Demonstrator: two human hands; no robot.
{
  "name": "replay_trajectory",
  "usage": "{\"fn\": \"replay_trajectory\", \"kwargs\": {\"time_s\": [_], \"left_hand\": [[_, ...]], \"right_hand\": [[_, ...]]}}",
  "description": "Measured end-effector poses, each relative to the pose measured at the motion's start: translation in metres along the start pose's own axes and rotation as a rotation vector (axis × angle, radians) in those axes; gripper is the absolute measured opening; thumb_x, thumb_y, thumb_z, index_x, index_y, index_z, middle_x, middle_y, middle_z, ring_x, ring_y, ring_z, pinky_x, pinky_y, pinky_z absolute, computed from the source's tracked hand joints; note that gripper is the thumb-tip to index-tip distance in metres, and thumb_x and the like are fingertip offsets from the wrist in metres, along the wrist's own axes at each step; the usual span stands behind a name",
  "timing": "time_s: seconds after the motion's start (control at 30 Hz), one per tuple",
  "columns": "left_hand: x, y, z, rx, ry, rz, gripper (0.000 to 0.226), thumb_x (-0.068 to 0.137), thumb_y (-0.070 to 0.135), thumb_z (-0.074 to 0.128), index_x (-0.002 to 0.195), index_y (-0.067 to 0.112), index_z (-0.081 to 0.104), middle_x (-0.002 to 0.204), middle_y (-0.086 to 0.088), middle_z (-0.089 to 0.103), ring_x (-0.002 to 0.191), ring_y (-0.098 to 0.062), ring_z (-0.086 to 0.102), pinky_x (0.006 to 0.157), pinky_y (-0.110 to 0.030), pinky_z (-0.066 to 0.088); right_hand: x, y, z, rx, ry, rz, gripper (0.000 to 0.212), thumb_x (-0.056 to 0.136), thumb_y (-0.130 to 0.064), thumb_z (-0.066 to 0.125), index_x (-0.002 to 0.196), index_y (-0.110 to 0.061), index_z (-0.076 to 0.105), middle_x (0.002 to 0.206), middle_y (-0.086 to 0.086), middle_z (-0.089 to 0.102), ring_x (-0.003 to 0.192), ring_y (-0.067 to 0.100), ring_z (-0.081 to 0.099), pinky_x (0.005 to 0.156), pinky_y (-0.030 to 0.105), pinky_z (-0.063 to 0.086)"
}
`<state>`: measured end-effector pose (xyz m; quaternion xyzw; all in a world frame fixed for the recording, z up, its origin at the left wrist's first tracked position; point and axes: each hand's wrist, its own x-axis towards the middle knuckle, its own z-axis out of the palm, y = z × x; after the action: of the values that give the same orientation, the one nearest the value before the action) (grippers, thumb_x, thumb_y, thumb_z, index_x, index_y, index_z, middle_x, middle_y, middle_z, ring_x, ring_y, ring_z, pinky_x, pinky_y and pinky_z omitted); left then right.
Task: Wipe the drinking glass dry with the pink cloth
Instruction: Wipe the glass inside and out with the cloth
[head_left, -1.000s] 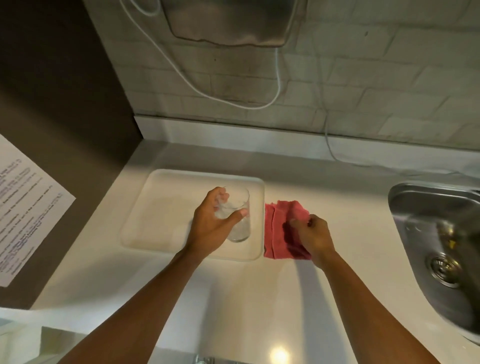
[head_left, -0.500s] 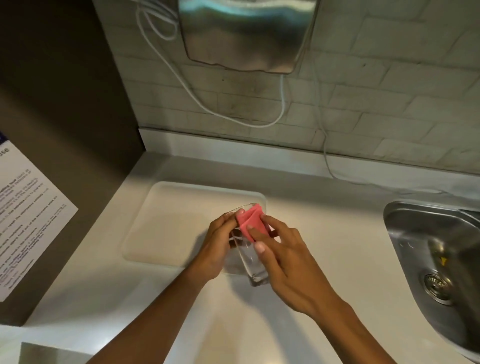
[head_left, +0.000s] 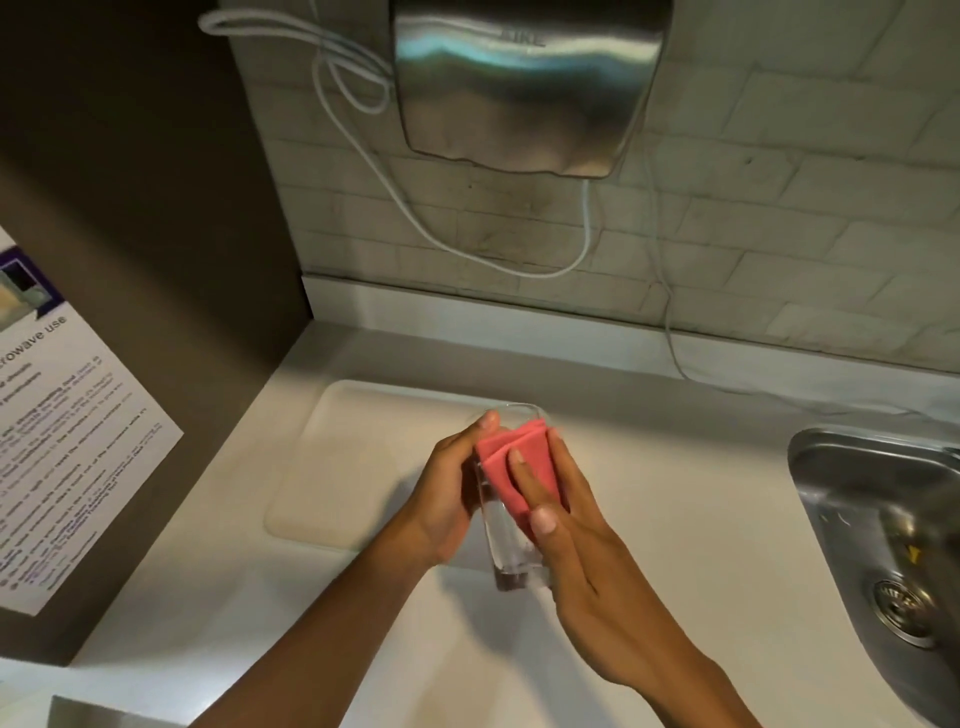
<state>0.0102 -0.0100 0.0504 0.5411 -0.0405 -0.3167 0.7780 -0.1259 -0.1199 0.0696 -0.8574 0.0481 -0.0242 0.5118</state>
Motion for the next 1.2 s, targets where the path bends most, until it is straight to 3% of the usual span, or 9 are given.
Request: {"fn": "replay_trajectory", "kwargs": {"time_s": [0.23,0.37,0.47,0.57,0.7,0.8,0.9,1.1,1.2], "left_hand": [[-0.005,-0.013,-0.005,-0.082,-0.127,-0.022,0.043,0.098,0.047,0.053,0.113,0.02,0.084,0.112,-0.009,0.082,0.102,-0.019,0.078,0.078,-0.034,0.063],[-0.002,-0.012,-0.012,-0.029,-0.07,-0.022,0.048,0.092,0.055,0.062,0.108,0.015,0.083,0.103,-0.007,0.082,0.099,-0.021,0.076,0.083,-0.033,0.061],[-0.002,-0.015,-0.018,-0.034,-0.027,-0.075,0.056,0.085,0.058,0.064,0.11,0.01,0.076,0.106,-0.012,0.079,0.098,-0.025,0.074,0.087,-0.038,0.056],[-0.006,-0.017,-0.018,-0.073,-0.077,-0.088,0.053,0.09,0.053,0.059,0.115,0.011,0.081,0.117,-0.014,0.079,0.106,-0.027,0.074,0.092,-0.039,0.059],[-0.01,-0.017,-0.017,-0.134,-0.119,-0.063,0.05,0.094,0.049,0.055,0.116,0.013,0.083,0.11,-0.012,0.082,0.099,-0.023,0.078,0.081,-0.034,0.064],[-0.012,-0.013,-0.019,-0.122,-0.08,-0.067,0.06,0.091,0.055,0.058,0.114,0.004,0.079,0.111,-0.019,0.078,0.102,-0.031,0.074,0.087,-0.04,0.062],[-0.011,-0.013,-0.02,-0.102,-0.043,-0.089,0.063,0.087,0.057,0.066,0.12,0.003,0.071,0.119,-0.026,0.07,0.111,-0.038,0.066,0.104,-0.051,0.05],[-0.009,-0.009,-0.014,-0.095,-0.109,-0.072,0.055,0.093,0.052,0.056,0.121,0.011,0.08,0.113,-0.012,0.081,0.1,-0.026,0.077,0.082,-0.037,0.065],[-0.004,0.003,-0.022,-0.091,-0.093,-0.02,0.073,0.096,0.058,0.051,0.122,-0.007,0.071,0.11,-0.019,0.078,0.094,-0.03,0.074,0.084,-0.042,0.06]], "right_hand": [[0.009,-0.02,-0.007,-0.119,0.096,0.009,0.049,0.11,-0.044,0.028,0.154,-0.063,0.015,0.162,-0.043,0.01,0.148,-0.018,0.01,0.126,0.022,0.018],[-0.009,-0.024,0.0,-0.306,-0.056,0.059,0.053,0.103,-0.055,0.017,0.146,-0.074,-0.009,0.164,-0.035,-0.021,0.153,-0.007,0.012,0.106,-0.004,0.02],[-0.017,-0.028,0.009,-0.396,-0.093,0.129,0.052,0.096,-0.062,0.013,0.14,-0.075,-0.012,0.153,-0.034,-0.033,0.153,0.012,0.028,0.11,0.012,0.036],[-0.008,-0.038,0.007,-0.307,0.006,0.079,0.05,0.106,-0.055,0.022,0.144,-0.078,-0.002,0.164,-0.033,-0.012,0.141,0.002,0.039,0.101,0.008,0.037],[-0.004,-0.039,0.004,-0.223,0.074,0.07,0.051,0.107,-0.054,0.018,0.145,-0.075,-0.007,0.163,-0.039,0.008,0.147,-0.011,0.026,0.118,0.018,0.031],[-0.018,-0.032,0.01,-0.291,-0.018,0.089,0.053,0.099,-0.061,0.012,0.146,-0.074,-0.012,0.164,-0.039,-0.008,0.148,-0.006,0.028,0.109,0.004,0.029],[-0.022,-0.031,0.015,-0.461,-0.075,0.111,0.055,0.095,-0.065,0.009,0.144,-0.075,-0.014,0.167,-0.023,-0.021,0.131,0.016,0.056,0.101,0.017,0.046],[0.016,-0.039,0.004,-0.285,0.093,0.005,0.052,0.108,-0.052,0.016,0.153,-0.065,-0.006,0.166,-0.026,0.019,0.136,0.004,0.051,0.105,0.023,0.047],[0.008,-0.037,0.006,-0.13,0.09,0.054,0.047,0.106,-0.059,0.016,0.145,-0.076,-0.004,0.151,-0.03,0.042,0.103,-0.015,0.062,0.075,0.001,0.048]]}}
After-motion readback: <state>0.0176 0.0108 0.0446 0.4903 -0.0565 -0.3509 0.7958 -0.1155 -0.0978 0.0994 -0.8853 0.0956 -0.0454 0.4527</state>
